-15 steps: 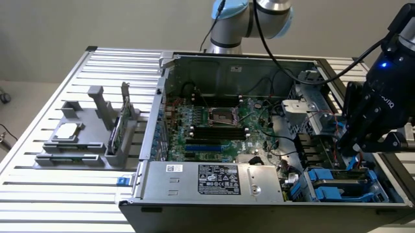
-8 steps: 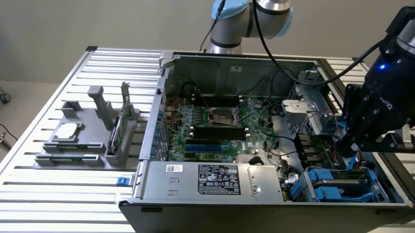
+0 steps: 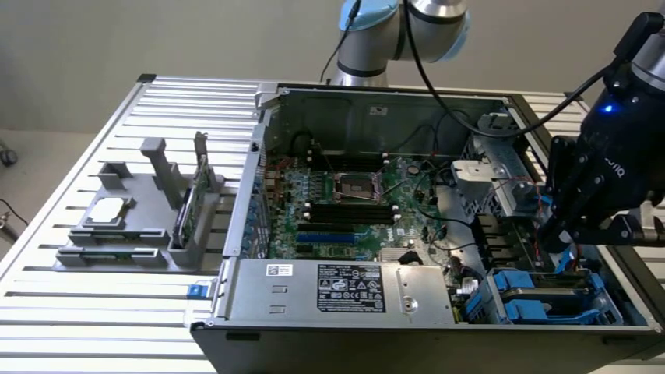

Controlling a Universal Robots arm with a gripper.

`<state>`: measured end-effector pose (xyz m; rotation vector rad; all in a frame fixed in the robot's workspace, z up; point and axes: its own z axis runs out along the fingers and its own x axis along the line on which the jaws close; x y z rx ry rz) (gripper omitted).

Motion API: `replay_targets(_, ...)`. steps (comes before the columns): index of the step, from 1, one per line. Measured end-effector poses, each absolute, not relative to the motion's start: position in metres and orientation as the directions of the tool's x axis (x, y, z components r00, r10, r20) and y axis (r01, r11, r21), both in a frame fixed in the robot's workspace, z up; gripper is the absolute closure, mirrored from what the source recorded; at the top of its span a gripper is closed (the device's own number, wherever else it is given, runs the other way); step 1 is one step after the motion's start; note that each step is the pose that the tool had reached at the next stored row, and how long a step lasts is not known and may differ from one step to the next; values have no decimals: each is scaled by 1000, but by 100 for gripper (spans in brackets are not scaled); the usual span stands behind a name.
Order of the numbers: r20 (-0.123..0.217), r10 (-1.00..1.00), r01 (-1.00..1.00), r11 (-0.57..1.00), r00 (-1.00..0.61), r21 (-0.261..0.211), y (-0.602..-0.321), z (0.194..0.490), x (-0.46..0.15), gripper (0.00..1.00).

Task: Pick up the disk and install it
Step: 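Insert the first disk wire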

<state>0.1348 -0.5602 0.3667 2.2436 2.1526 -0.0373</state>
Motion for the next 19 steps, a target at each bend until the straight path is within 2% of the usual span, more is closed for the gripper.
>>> replay_targets(19,-34,999,999,-40,41,6,-571,362,134,84)
